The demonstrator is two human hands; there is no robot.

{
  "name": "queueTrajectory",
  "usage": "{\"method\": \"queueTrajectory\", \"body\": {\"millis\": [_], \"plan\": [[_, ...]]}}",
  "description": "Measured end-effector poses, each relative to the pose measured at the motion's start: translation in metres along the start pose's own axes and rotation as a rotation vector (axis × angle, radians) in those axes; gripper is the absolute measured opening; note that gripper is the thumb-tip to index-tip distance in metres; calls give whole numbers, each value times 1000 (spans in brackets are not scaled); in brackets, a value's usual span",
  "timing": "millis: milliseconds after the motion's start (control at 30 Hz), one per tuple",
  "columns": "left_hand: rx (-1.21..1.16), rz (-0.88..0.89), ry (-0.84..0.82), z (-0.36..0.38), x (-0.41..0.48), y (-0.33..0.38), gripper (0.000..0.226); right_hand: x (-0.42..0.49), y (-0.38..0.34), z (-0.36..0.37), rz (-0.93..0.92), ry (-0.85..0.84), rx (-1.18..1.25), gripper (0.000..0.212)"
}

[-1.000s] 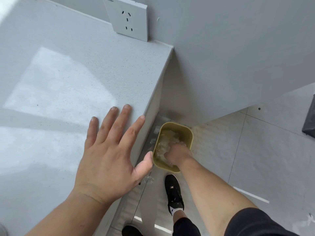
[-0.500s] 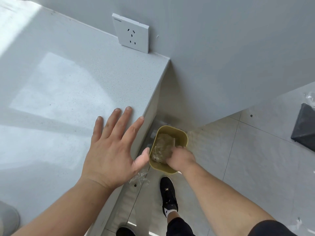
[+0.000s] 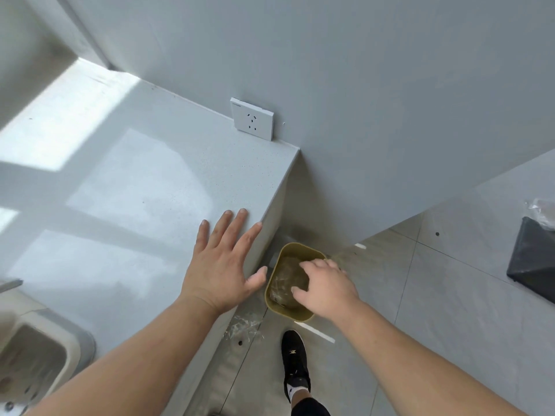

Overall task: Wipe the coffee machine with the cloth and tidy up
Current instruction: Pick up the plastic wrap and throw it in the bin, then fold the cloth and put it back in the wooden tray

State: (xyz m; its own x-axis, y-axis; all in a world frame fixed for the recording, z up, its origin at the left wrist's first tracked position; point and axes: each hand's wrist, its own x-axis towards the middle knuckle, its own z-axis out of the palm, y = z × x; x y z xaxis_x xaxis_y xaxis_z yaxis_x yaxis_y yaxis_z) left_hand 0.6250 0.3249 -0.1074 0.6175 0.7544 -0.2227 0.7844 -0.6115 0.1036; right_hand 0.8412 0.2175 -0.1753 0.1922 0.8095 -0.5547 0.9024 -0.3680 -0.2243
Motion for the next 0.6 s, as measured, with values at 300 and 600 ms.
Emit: {"method": "queueTrajectory", "body": {"millis": [300,600], "plan": [[-79,-58,-125,-46,-7,-2,88,-35,-31,-91,-202,244,-86,72],[-68,-219,111,-139,-40,-32,79,-49,-108,-179,-344,391,-82,81]]}}
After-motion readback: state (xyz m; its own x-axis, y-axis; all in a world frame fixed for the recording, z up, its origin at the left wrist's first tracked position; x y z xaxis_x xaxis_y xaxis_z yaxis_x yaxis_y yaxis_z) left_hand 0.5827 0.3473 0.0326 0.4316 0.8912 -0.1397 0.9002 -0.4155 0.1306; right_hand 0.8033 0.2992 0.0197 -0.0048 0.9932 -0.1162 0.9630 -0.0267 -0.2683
